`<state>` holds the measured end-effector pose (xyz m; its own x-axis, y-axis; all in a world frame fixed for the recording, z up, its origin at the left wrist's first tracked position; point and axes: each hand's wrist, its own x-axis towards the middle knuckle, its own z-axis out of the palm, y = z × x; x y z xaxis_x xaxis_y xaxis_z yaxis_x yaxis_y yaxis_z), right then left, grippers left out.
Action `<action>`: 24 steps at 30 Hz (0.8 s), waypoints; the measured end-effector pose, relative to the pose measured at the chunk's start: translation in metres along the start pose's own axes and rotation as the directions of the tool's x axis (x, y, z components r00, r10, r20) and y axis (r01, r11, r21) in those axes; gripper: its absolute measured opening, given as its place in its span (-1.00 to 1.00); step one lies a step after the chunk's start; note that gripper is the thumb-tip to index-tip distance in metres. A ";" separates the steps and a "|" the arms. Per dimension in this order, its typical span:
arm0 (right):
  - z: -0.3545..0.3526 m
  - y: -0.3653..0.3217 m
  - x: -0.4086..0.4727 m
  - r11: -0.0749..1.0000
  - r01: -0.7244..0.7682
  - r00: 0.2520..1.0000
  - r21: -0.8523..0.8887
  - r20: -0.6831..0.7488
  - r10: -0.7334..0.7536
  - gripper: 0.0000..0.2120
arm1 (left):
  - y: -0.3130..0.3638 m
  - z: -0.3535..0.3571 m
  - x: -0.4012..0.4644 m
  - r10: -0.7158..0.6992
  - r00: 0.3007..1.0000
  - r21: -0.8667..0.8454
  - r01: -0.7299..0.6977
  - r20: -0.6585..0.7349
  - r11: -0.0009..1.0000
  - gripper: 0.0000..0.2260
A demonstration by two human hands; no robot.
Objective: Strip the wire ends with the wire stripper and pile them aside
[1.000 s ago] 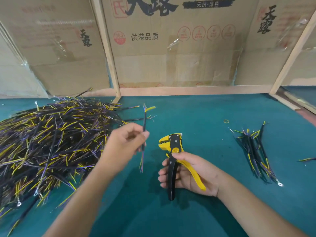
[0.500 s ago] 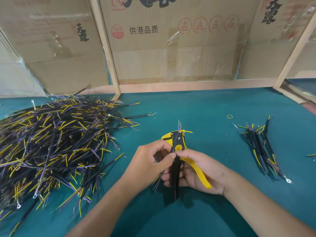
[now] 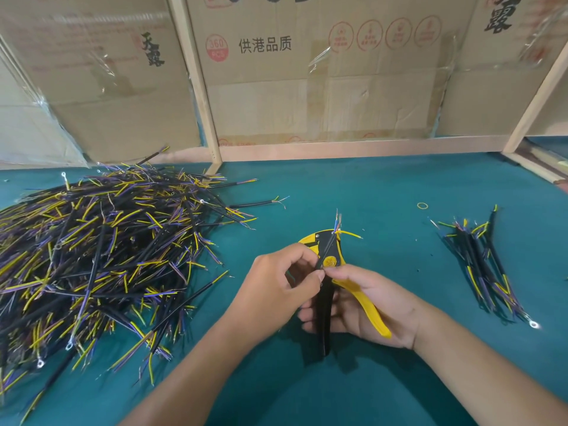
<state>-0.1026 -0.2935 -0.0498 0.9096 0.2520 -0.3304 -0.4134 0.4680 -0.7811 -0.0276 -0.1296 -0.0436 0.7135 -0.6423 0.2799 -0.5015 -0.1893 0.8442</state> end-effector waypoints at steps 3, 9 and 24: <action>0.000 0.001 -0.001 1.000 -0.005 1.000 0.015 0.006 0.005 -0.65 | 0.002 -0.002 0.001 -0.005 1.000 -0.007 0.005 -0.016 1.000 -0.90; 0.000 -0.001 -0.002 0.998 0.002 1.000 0.058 -0.009 -0.002 -0.66 | 0.003 -0.016 0.004 0.027 0.999 -0.057 -0.029 -0.039 0.998 -0.66; 0.004 0.000 0.000 0.947 0.318 0.941 0.055 -0.139 -0.308 -0.76 | -0.001 -0.028 0.005 0.012 0.995 0.010 -0.013 0.103 1.000 -0.86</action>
<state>-0.1034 -0.2897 -0.0476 0.9892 -0.0250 -0.1444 -0.1046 0.5697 -0.8152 -0.0102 -0.1114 -0.0299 0.6532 -0.7176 0.2416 -0.5158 -0.1882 0.8358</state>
